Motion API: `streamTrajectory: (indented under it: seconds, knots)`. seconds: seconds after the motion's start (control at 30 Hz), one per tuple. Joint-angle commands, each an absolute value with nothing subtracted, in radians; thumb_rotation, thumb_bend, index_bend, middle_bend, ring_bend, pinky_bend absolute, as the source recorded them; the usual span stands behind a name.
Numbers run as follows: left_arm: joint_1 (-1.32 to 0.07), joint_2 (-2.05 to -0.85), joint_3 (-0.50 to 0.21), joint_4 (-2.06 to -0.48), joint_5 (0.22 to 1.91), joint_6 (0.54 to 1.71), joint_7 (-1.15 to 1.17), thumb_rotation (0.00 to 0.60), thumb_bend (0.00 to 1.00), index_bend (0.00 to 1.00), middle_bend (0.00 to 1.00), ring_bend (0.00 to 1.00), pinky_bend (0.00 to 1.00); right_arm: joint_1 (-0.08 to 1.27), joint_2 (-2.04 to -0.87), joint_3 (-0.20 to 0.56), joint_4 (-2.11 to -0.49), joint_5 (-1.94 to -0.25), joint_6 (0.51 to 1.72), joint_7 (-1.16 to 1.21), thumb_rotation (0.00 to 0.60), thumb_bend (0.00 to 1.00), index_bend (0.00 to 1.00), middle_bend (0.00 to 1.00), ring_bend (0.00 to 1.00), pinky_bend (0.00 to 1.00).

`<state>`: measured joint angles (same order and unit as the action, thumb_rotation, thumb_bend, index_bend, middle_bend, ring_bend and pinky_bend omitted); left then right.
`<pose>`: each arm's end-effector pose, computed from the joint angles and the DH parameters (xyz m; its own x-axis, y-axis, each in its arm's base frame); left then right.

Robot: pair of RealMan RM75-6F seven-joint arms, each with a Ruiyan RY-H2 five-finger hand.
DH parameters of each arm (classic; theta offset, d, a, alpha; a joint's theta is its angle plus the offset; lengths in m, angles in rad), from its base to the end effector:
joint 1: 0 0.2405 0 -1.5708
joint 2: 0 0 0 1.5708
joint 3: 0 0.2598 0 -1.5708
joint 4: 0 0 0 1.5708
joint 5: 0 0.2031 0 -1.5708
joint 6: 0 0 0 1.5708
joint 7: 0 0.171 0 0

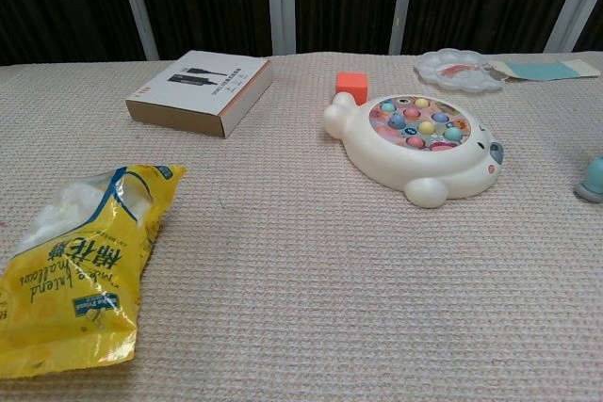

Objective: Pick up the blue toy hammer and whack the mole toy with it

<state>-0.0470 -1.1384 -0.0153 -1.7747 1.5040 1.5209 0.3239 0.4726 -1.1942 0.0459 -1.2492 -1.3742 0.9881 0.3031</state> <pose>-0.2853 0.1872 0.1482 0.5230 0.0287 0.8518 0.8520 0.0092 -0.5234 -0.3327 -0.3413 0.1326 0.3824 -0.2716 0.8832 -0.9235 -0.0797 0.3753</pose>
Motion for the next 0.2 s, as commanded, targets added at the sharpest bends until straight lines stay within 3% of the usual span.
streamTrajectory:
  seconds: [0.03, 0.2]
  knots:
    - [-0.046, -1.144, -0.015, -1.762, 1.506, 1.523, 0.310, 0.600, 0.15, 0.00, 0.00, 0.00, 0.00, 0.312, -1.142, 0.057, -1.374, -1.398, 1.268, 0.290, 0.600, 0.35, 0.01, 0.11, 0.00, 0.00]
    - [-0.043, -1.148, -0.014, -1.745, 1.510, 1.526, 0.293, 0.600, 0.15, 0.00, 0.00, 0.00, 0.00, 0.219, -1.149, 0.046, -1.400, -1.436, 1.432, 0.280, 0.600, 0.35, 0.03, 0.11, 0.00, 0.00]
